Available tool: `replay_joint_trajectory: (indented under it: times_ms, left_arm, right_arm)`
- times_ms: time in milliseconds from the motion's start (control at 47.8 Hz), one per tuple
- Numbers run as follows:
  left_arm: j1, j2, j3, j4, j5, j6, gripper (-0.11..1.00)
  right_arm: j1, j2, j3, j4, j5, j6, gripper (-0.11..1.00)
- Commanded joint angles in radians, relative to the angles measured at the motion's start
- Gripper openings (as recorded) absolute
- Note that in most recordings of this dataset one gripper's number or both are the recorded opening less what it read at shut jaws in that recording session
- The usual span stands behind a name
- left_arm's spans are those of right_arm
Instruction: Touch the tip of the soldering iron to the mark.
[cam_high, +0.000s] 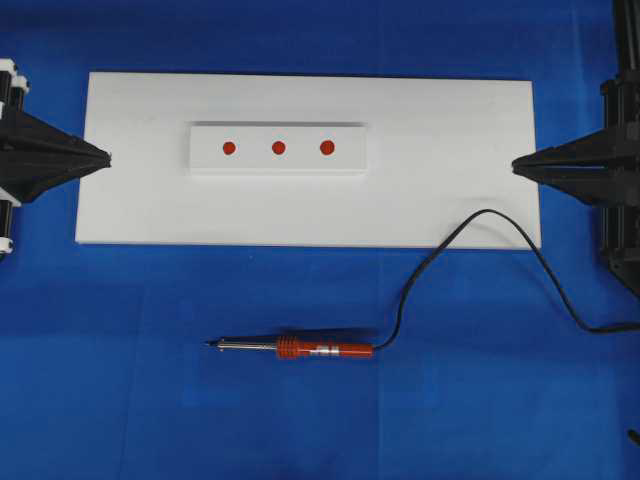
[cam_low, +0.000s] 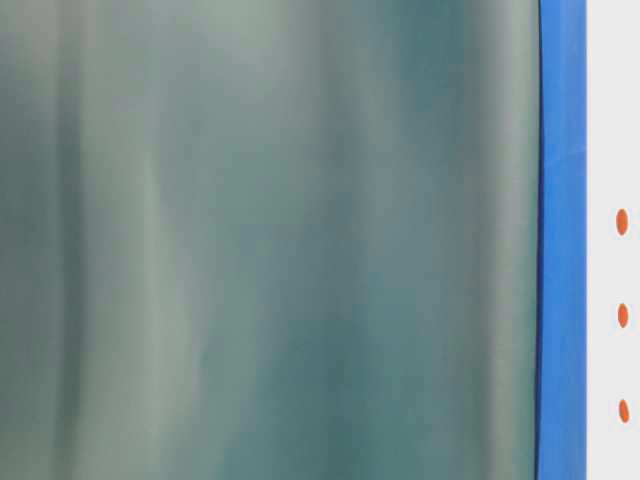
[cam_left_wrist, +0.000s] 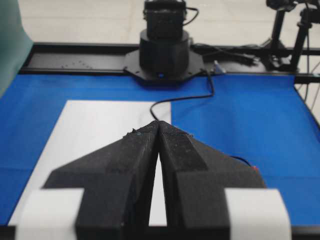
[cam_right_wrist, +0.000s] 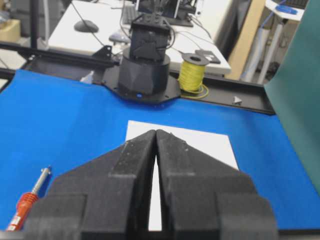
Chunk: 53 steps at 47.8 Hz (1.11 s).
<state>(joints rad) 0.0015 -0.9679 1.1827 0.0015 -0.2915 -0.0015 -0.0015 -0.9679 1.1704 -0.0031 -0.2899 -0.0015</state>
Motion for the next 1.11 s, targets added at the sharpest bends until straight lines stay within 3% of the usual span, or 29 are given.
replay_joint_trajectory:
  times_ms: [0, 126, 418, 690, 816, 1088]
  left_arm:
    - [-0.003, 0.000, -0.011, -0.002, 0.011, -0.002, 0.02]
    - [-0.005, -0.011, -0.012, -0.002, 0.025, -0.003, 0.02]
    - [-0.005, -0.021, -0.009, 0.000, 0.028, -0.002, 0.02]
    - [-0.005, -0.018, -0.006, 0.000, 0.028, -0.002, 0.02]
    - [-0.005, -0.018, -0.005, -0.002, 0.028, -0.003, 0.02]
    - [-0.005, -0.018, 0.000, -0.002, 0.028, -0.003, 0.02]
  right_arm:
    - [-0.002, 0.011, -0.018, 0.000, -0.006, -0.002, 0.00]
    - [-0.002, 0.017, -0.021, -0.005, -0.005, -0.002, -0.06]
    - [0.008, 0.017, -0.028, -0.005, 0.009, 0.005, -0.06]
    - [0.138, 0.094, -0.087, -0.005, 0.006, 0.005, -0.02]
    - [0.184, 0.199, -0.152, 0.000, 0.011, 0.009, 0.16]
    - [0.186, 0.436, -0.272, 0.054, 0.043, 0.040, 0.90]
